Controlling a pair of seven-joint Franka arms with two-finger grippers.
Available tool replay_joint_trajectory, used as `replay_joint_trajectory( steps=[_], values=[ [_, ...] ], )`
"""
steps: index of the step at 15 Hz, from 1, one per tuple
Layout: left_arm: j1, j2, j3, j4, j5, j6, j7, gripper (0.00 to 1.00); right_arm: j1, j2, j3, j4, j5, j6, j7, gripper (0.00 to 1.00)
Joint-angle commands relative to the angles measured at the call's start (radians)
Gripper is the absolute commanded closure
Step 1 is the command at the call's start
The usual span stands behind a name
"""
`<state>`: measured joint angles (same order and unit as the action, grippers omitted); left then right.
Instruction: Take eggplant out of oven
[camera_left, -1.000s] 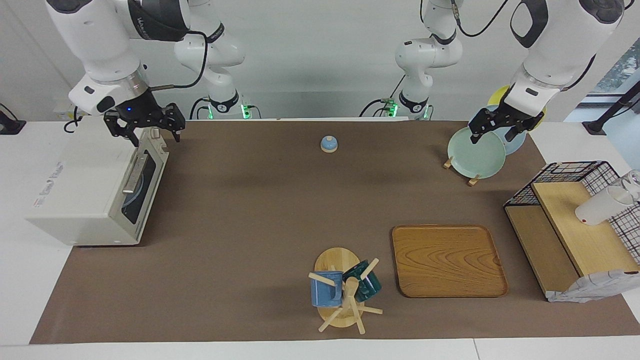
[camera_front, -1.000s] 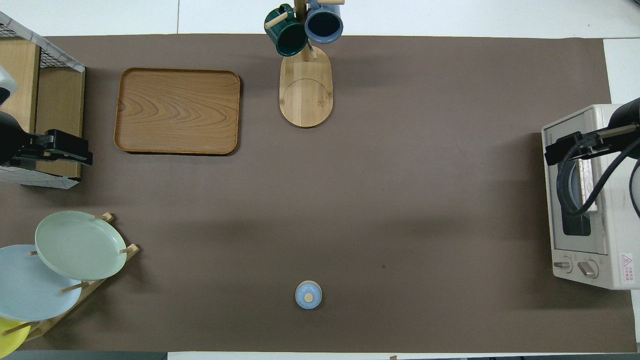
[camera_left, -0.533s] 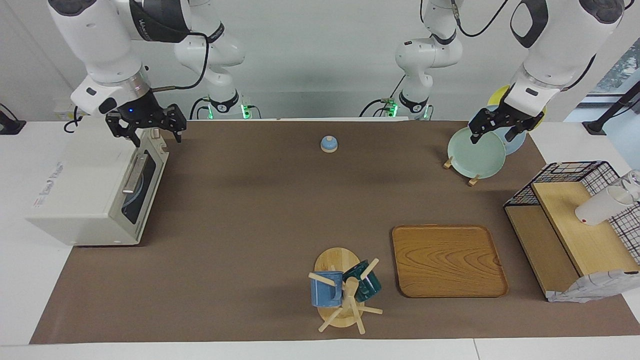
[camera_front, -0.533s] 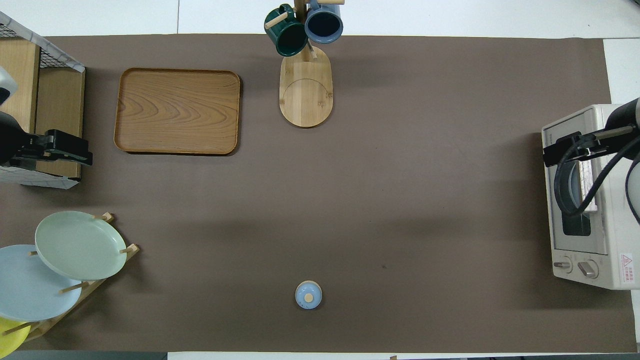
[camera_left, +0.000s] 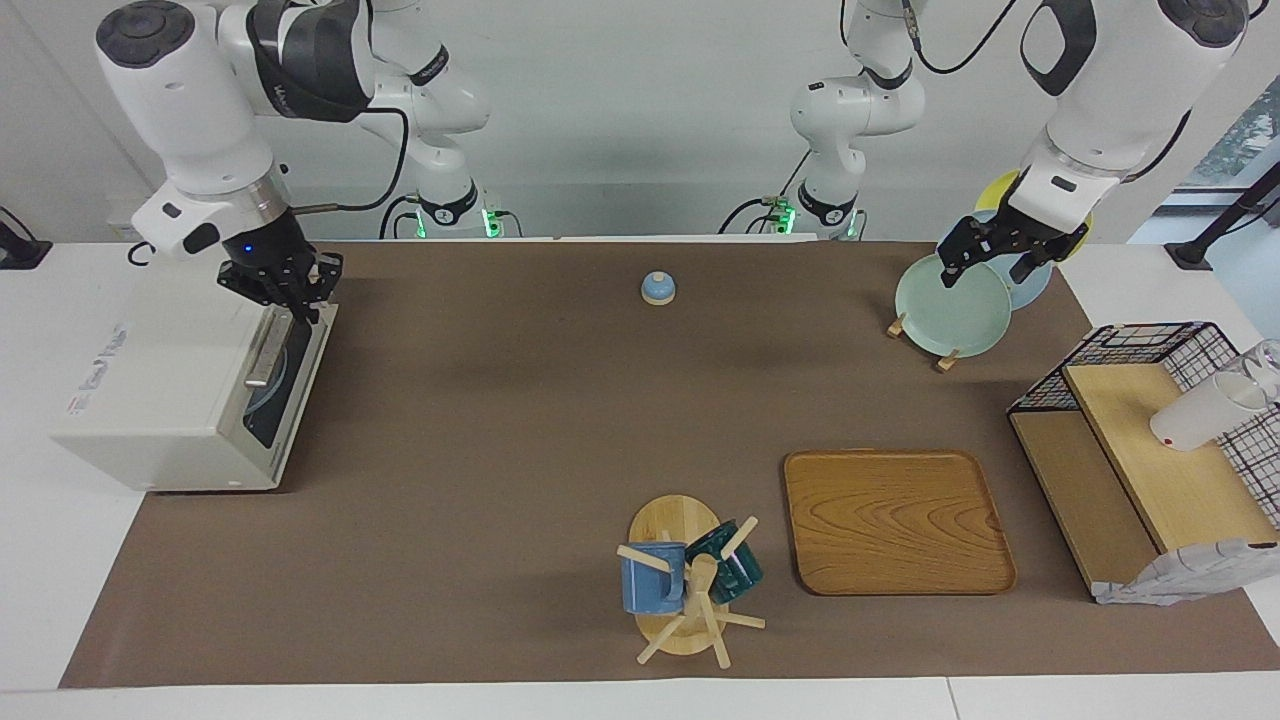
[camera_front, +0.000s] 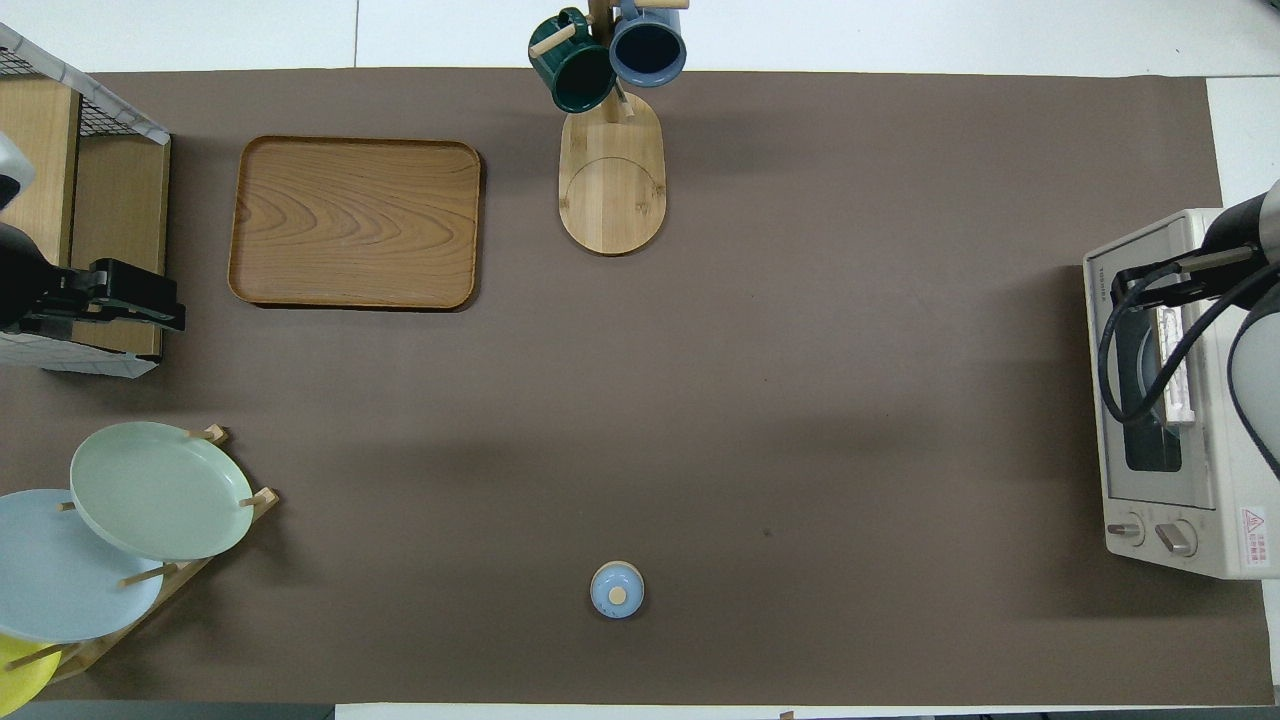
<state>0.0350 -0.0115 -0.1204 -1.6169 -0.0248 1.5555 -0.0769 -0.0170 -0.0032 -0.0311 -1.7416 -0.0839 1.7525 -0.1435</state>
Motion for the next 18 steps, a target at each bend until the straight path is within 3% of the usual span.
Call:
replay_joint_trajectory(
  steps=[1,6,18],
  values=[
    [0.011,0.004,-0.007,0.009,0.016,-0.011,0.005,0.0,-0.04,-0.035,0.005,-0.114,-0.04,0.073,0.001,1.0],
    [0.011,0.004,-0.007,0.009,0.014,-0.011,0.005,0.0,-0.067,-0.023,0.005,-0.188,-0.171,0.137,0.001,1.0],
    [0.011,0.004,-0.007,0.009,0.016,-0.011,0.005,0.0,-0.101,-0.023,0.008,-0.305,-0.162,0.248,0.008,1.0]
  ],
)
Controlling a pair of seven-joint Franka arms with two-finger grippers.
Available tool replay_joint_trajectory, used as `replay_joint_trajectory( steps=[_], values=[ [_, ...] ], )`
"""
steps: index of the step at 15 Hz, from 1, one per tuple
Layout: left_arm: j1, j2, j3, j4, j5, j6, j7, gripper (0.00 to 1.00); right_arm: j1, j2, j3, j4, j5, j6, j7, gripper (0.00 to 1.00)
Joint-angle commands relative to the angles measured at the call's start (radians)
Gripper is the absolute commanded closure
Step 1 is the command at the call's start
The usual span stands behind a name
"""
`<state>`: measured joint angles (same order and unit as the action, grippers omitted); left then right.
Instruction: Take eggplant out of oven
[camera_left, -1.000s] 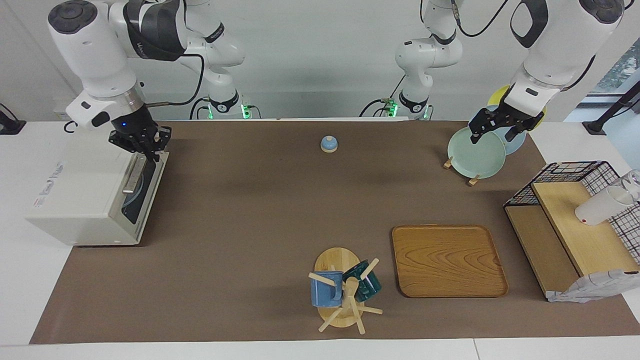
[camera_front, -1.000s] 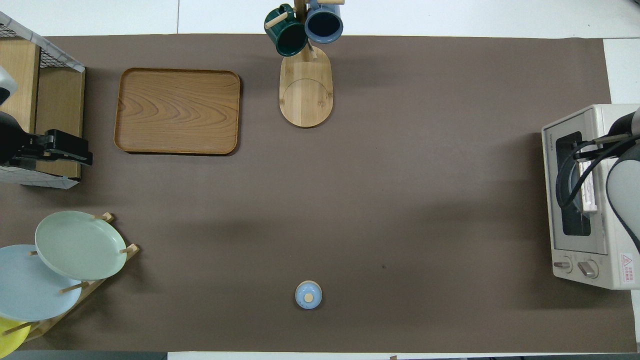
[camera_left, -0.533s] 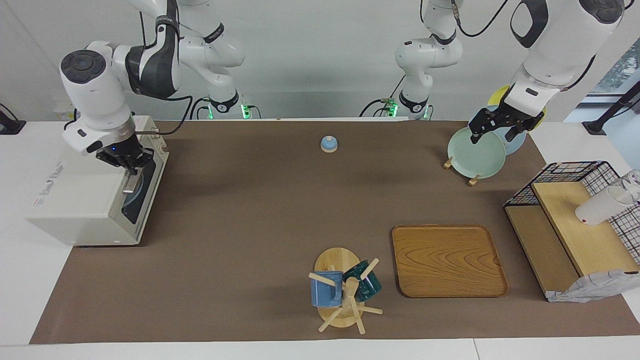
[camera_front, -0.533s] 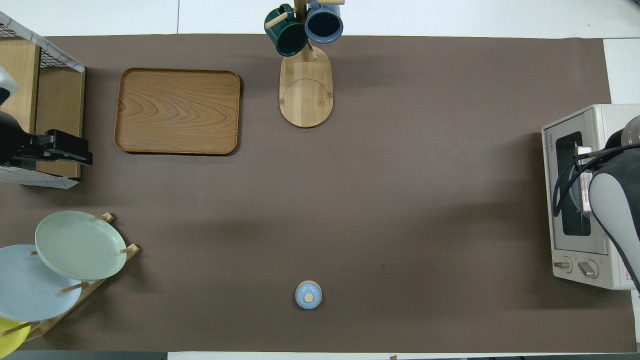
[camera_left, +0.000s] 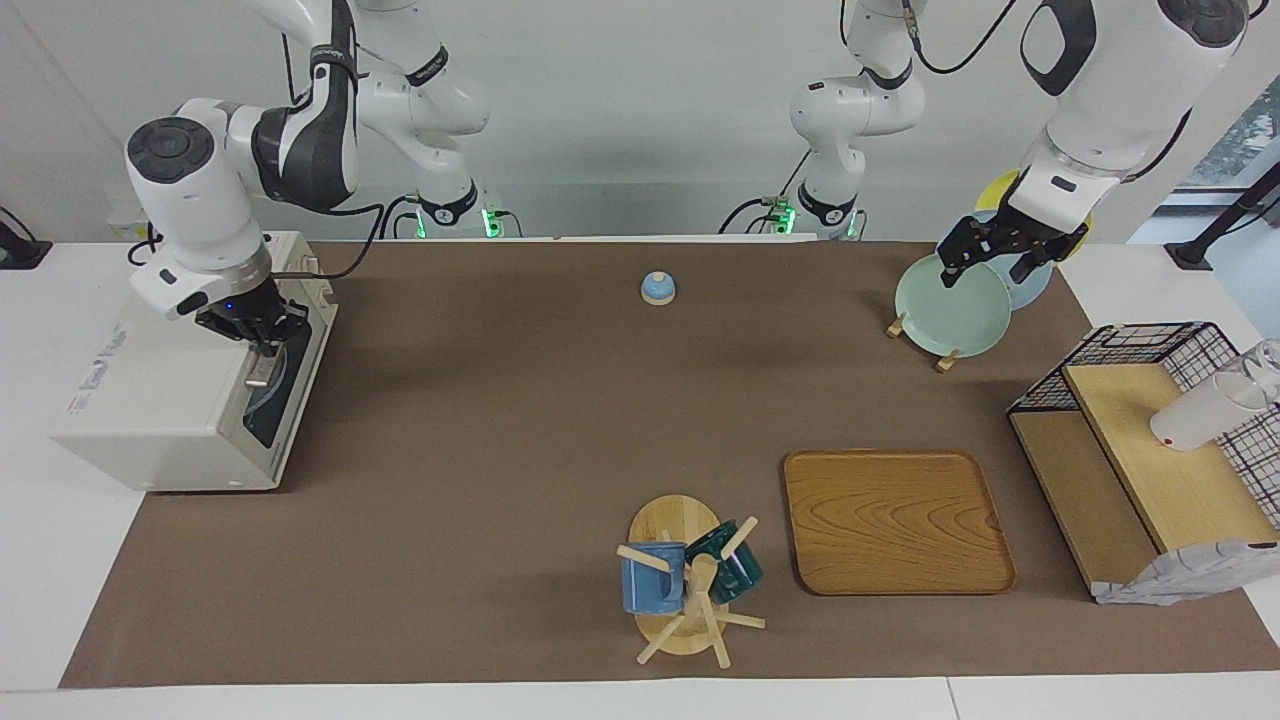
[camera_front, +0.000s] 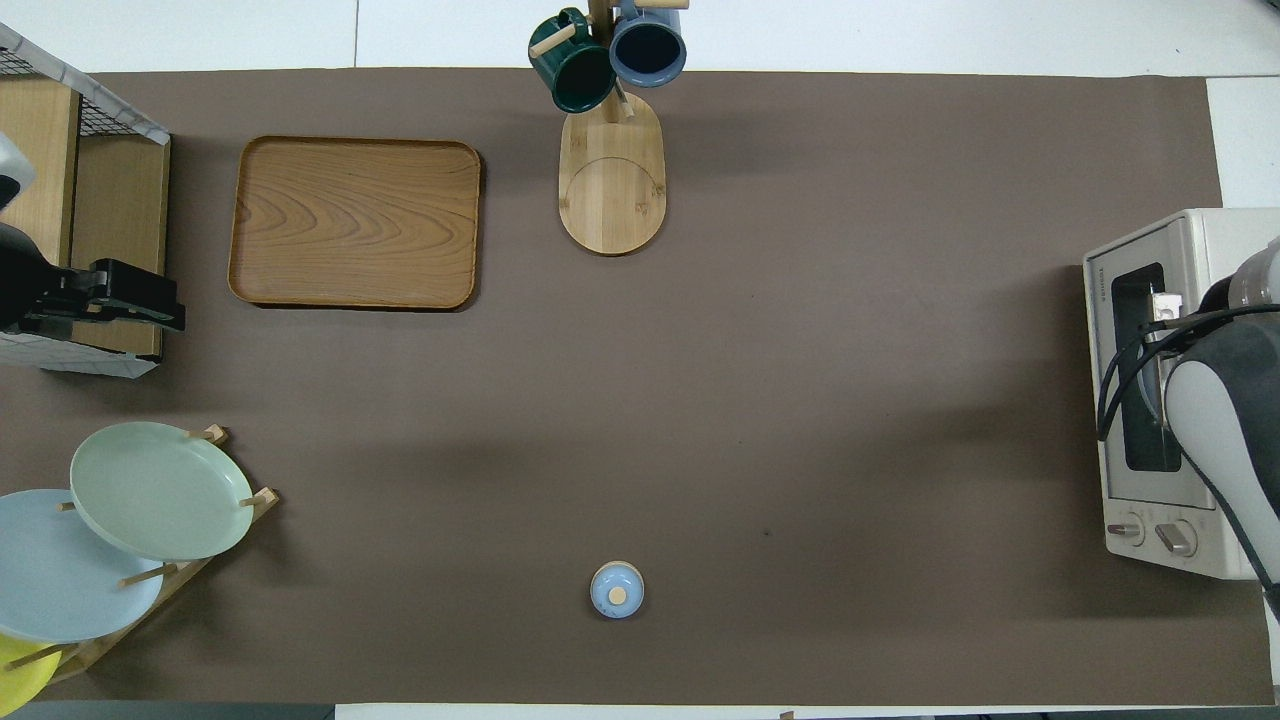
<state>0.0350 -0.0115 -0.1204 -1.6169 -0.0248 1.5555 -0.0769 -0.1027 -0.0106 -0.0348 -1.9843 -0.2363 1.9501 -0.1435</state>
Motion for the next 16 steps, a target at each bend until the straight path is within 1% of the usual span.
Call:
replay_joint_trajectory(
  steps=[1,6,8,10,13,16],
  values=[
    [0.011,0.004,-0.007,0.009,0.014,-0.011,0.005,0.0,-0.012,-0.014,0.012,-0.064,-0.003,0.055,0.015,1.0],
    [0.011,0.004,-0.007,0.009,0.016,-0.011,0.005,0.0,0.0,0.006,0.016,-0.074,-0.001,0.11,0.053,1.0],
    [0.011,0.004,-0.007,0.009,0.014,-0.011,0.005,0.0,0.001,0.03,0.018,-0.079,0.037,0.144,0.055,1.0],
    [0.011,0.004,-0.005,0.009,0.014,-0.011,0.005,0.0,0.047,0.047,0.016,-0.08,0.072,0.161,0.073,1.0],
    [0.011,0.004,-0.007,0.009,0.014,-0.011,0.005,0.0,0.078,0.063,0.016,-0.082,0.097,0.168,0.13,1.0],
    [0.011,0.004,-0.007,0.009,0.016,-0.011,0.005,0.0,0.098,0.063,0.016,-0.108,0.114,0.219,0.133,1.0]
  ],
)
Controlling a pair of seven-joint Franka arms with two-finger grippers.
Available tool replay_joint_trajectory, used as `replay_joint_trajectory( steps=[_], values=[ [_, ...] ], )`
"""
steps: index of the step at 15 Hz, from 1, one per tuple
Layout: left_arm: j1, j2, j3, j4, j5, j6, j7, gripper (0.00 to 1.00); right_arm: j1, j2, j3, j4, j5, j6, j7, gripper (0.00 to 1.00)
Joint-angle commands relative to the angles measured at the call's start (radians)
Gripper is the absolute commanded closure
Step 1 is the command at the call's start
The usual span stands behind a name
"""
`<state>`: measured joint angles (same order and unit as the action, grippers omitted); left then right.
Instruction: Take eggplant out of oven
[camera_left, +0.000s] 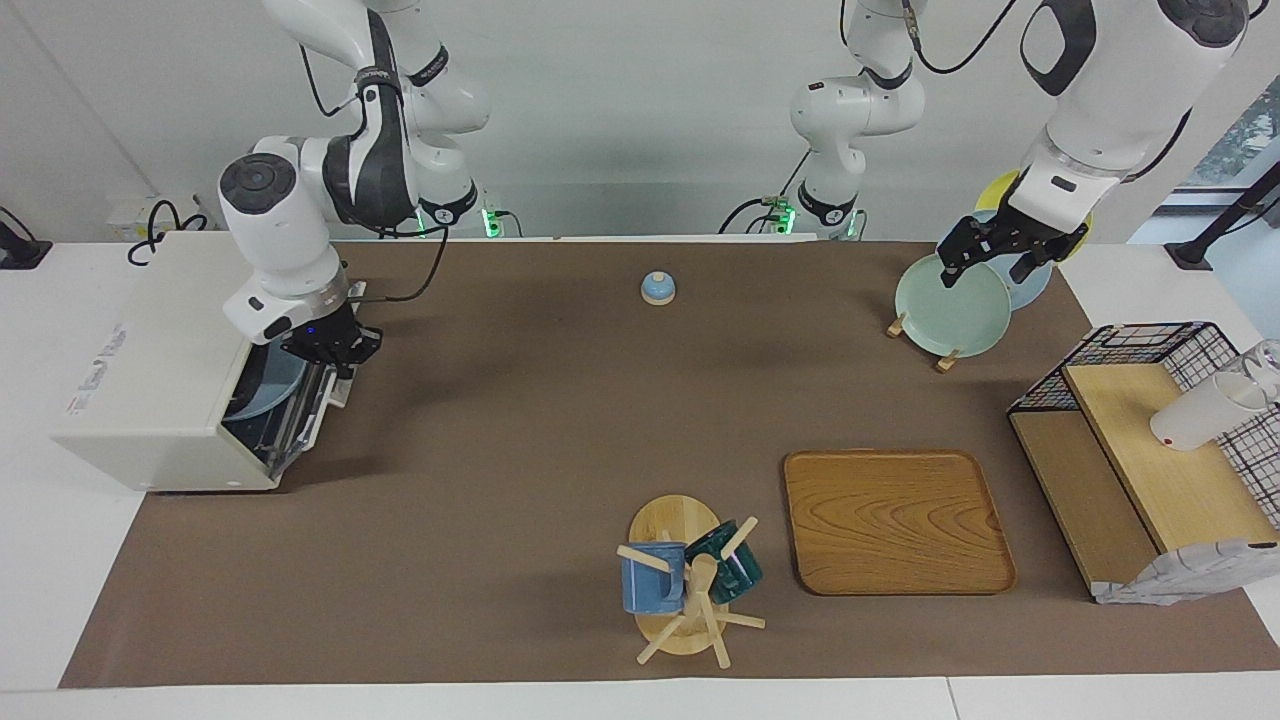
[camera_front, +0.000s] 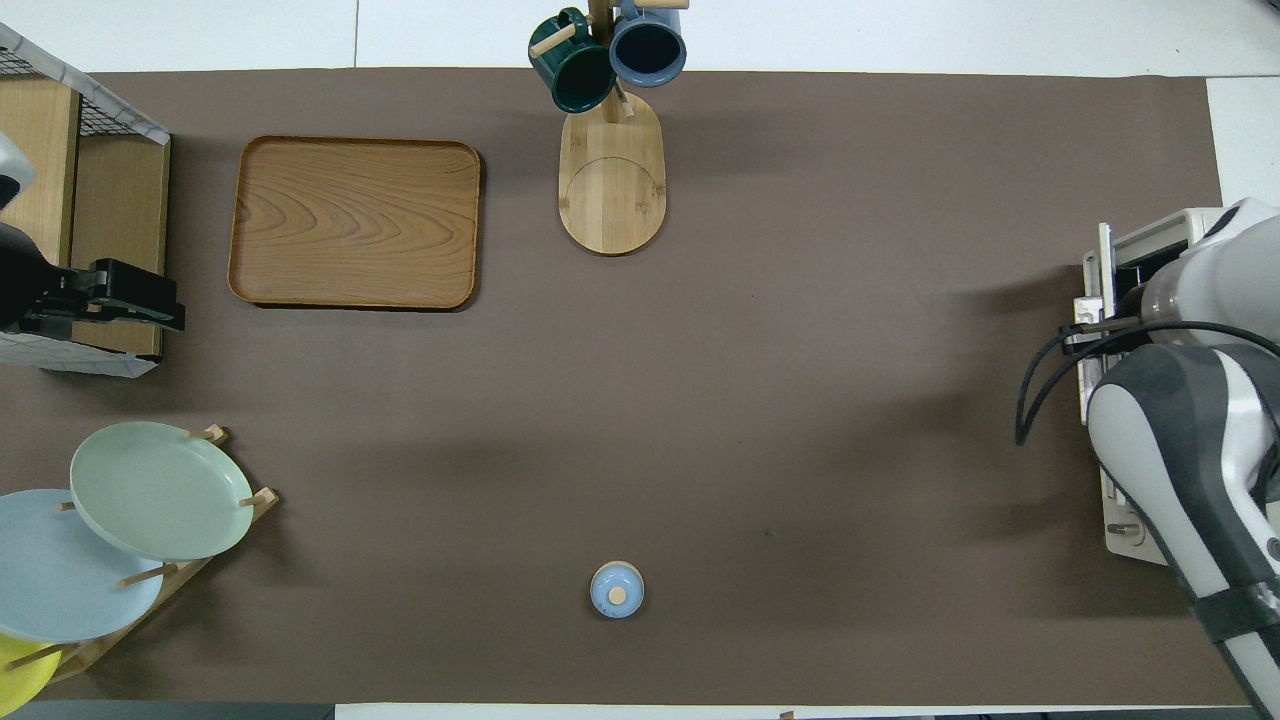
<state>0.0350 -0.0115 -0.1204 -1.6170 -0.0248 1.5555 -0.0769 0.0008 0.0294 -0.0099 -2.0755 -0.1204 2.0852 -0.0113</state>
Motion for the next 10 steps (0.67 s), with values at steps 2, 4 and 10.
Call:
replay_joint_trajectory(
  steps=[2,4,10],
  values=[
    [0.011,0.004,-0.007,0.009,0.014,-0.011,0.0,0.0,-0.004,0.05,-0.008,-0.029,-0.001,0.11,0.016,1.0],
    [0.002,0.002,-0.007,0.008,0.016,-0.023,0.003,0.0,-0.002,0.047,-0.008,-0.07,0.005,0.168,0.036,1.0],
    [0.011,-0.002,-0.005,0.003,0.014,-0.015,0.005,0.0,0.018,0.092,-0.008,-0.132,0.047,0.297,0.062,1.0]
  ],
)
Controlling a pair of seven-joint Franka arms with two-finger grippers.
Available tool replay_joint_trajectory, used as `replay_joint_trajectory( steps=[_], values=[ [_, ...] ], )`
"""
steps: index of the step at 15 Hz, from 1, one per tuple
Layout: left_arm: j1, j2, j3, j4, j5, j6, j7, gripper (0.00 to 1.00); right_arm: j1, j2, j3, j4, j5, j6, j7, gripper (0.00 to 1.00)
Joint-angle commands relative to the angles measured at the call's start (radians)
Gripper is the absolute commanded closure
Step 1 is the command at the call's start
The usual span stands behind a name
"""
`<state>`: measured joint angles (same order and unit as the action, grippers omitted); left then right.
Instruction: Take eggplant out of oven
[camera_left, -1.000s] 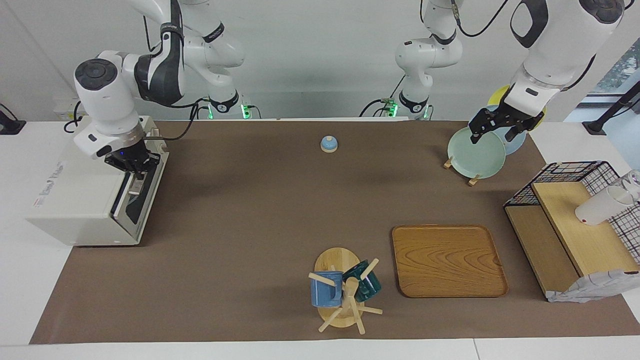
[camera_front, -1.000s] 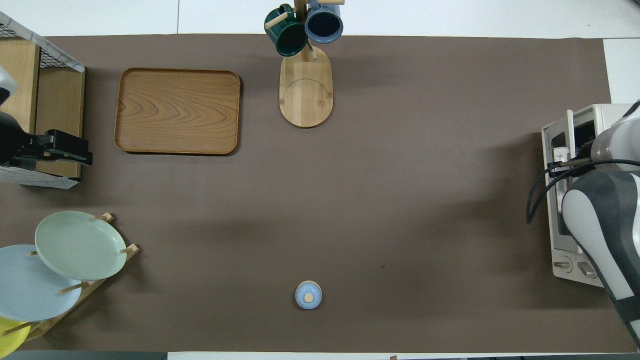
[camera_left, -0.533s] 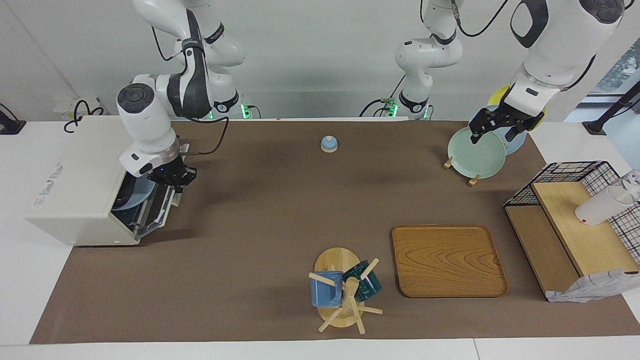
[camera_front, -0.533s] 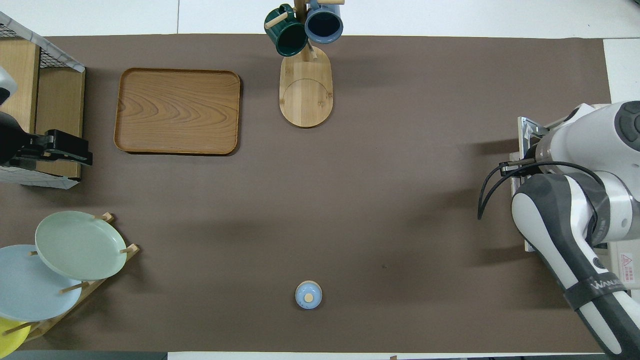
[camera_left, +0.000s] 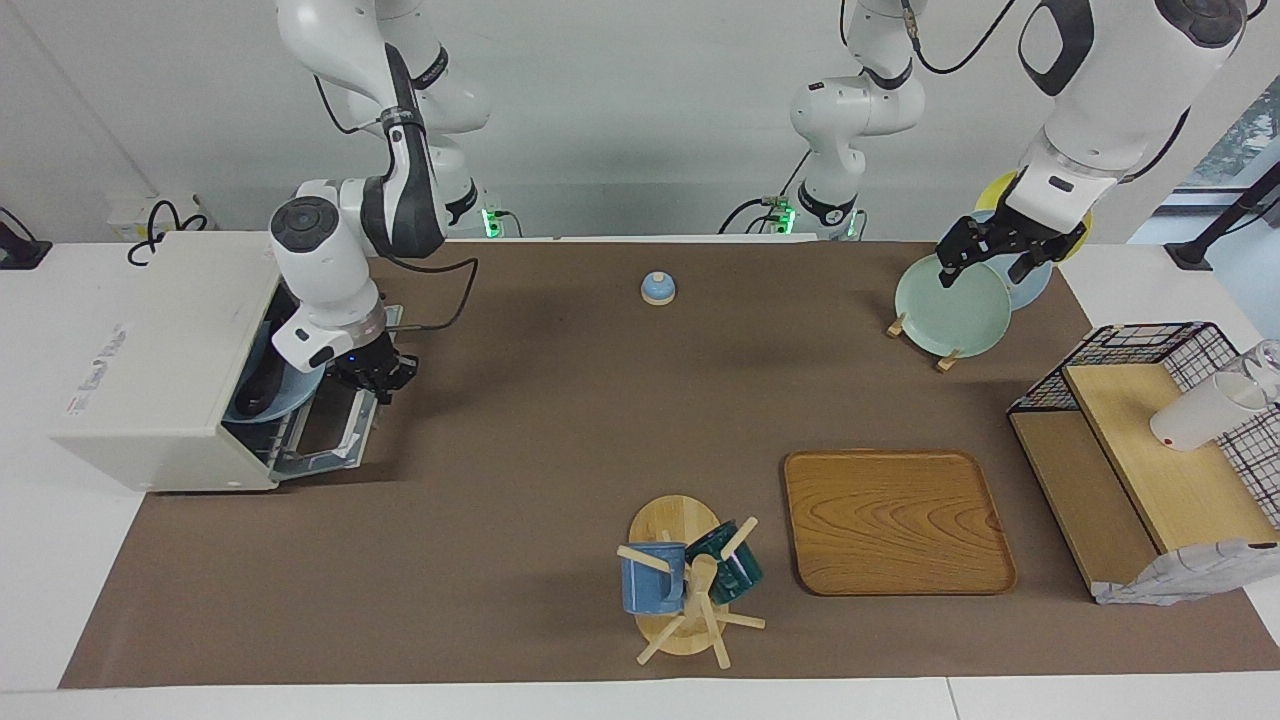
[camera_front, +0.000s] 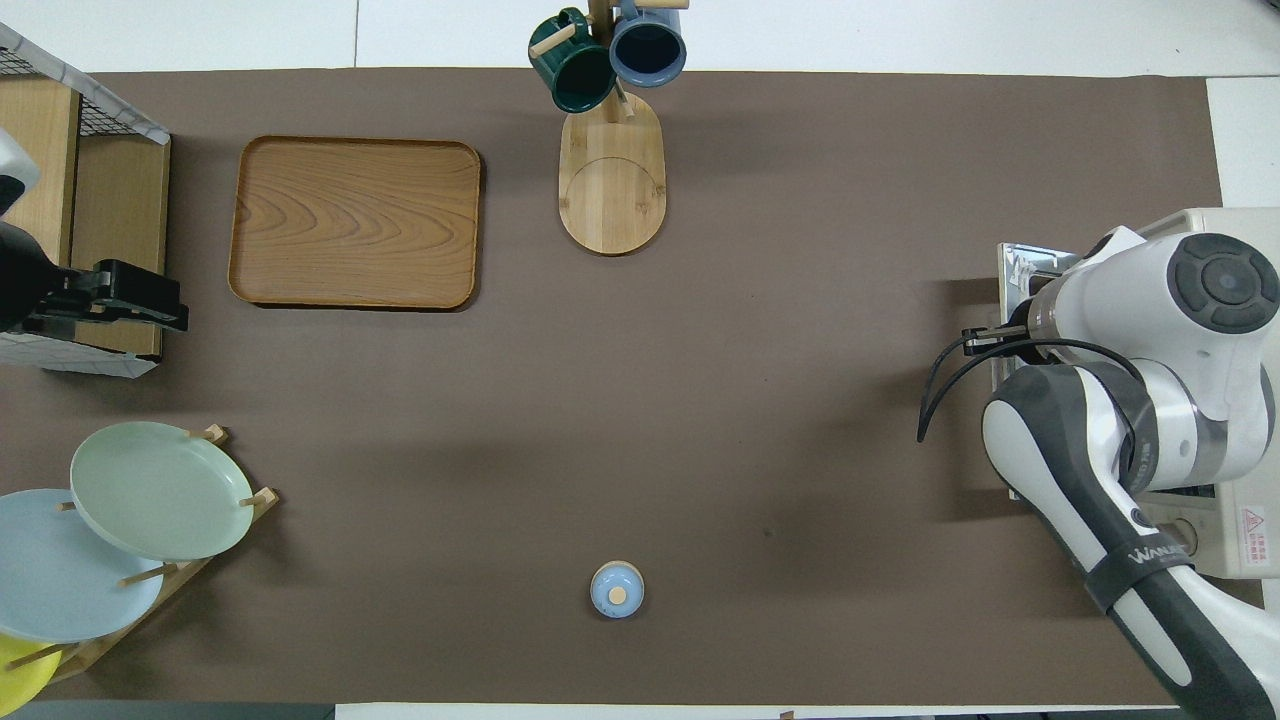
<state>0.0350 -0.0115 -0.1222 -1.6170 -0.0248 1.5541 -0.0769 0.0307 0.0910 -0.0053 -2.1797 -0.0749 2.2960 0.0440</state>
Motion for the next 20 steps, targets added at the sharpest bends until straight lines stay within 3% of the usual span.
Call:
replay_joint_trajectory(
  steps=[1,10,16,17,19,20],
  values=[
    [0.011,-0.002,-0.004,0.0,0.014,-0.025,0.005,0.0,-0.012,0.036,-0.013,-0.029,0.001,0.094,0.007,1.0],
    [0.011,-0.004,-0.004,-0.004,0.014,-0.014,0.002,0.0,0.04,0.087,-0.01,-0.032,0.063,0.132,0.054,1.0],
    [0.009,-0.004,-0.004,-0.004,0.014,-0.011,0.005,0.0,0.153,0.067,-0.004,0.115,0.066,-0.067,0.223,1.0],
    [0.009,-0.004,-0.004,-0.004,0.014,-0.011,0.006,0.0,0.155,0.065,-0.004,0.159,0.066,-0.132,0.25,0.96],
    [0.008,-0.004,-0.004,-0.004,0.016,-0.008,0.003,0.0,0.153,0.041,-0.004,0.198,0.061,-0.219,0.278,0.58],
    [0.008,-0.002,-0.004,-0.004,0.014,-0.006,0.0,0.0,0.153,0.024,-0.007,0.199,0.044,-0.239,0.278,0.52]
  ],
)
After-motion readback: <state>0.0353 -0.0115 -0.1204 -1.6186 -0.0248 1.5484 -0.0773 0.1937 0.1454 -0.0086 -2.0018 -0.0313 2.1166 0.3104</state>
